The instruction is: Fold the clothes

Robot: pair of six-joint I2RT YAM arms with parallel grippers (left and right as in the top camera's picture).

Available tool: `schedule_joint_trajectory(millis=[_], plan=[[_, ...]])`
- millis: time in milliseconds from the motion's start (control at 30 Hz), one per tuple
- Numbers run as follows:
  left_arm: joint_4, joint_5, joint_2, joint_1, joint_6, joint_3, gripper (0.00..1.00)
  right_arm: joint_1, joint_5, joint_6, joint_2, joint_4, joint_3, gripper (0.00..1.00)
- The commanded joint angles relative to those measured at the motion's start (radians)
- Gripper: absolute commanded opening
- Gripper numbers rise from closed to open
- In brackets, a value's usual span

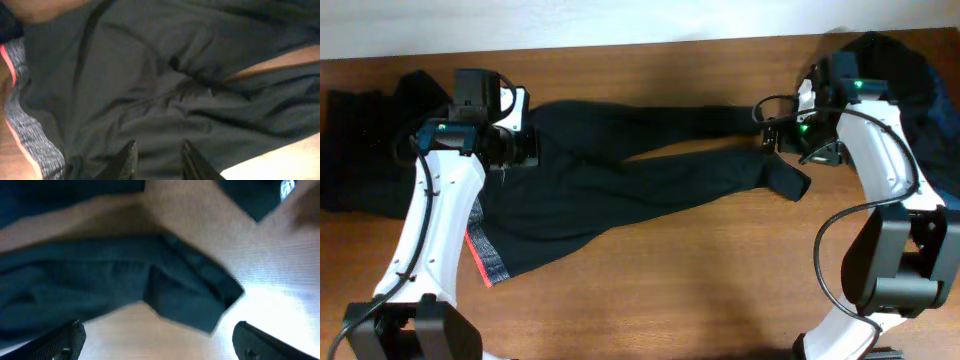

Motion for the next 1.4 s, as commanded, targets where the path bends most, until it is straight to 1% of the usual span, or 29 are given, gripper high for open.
schedule_joint_trajectory(millis=[0,100,233,500,733,933,1033,1267,1367], plan=[[0.014,-0.010,-0.012,0.001,0.012,0.017,0.33,-0.005,0.013,0.008,0.012,0.056,-0.076,0.99],[0.017,-0.035,-0.008,0.001,0.012,0.016,0.34,-0.005,0.045,0.036,0.012,0.121,-0.164,0.98],[0.017,-0.055,0.000,0.001,0.012,0.013,0.34,-0.026,0.066,0.091,0.012,0.153,-0.221,0.96],[0.024,-0.055,0.023,0.001,0.012,0.006,0.34,-0.105,0.062,0.174,0.012,0.155,-0.234,0.85],[0.024,-0.054,0.066,0.001,0.012,0.006,0.34,-0.101,0.013,0.177,0.012,0.162,-0.236,0.72],[0.024,-0.045,0.082,0.001,0.011,0.006,0.35,-0.100,0.001,0.193,0.012,0.180,-0.243,0.66],[0.024,-0.024,0.082,0.001,0.011,0.006,0.34,-0.100,-0.011,0.195,0.012,0.190,-0.251,0.59],[0.024,-0.021,0.082,0.001,0.011,0.006,0.35,-0.100,-0.068,0.195,0.012,0.278,-0.321,0.56],[0.024,-0.021,0.082,0.000,0.011,0.006,0.35,-0.100,-0.084,0.195,0.012,0.309,-0.330,0.52]])
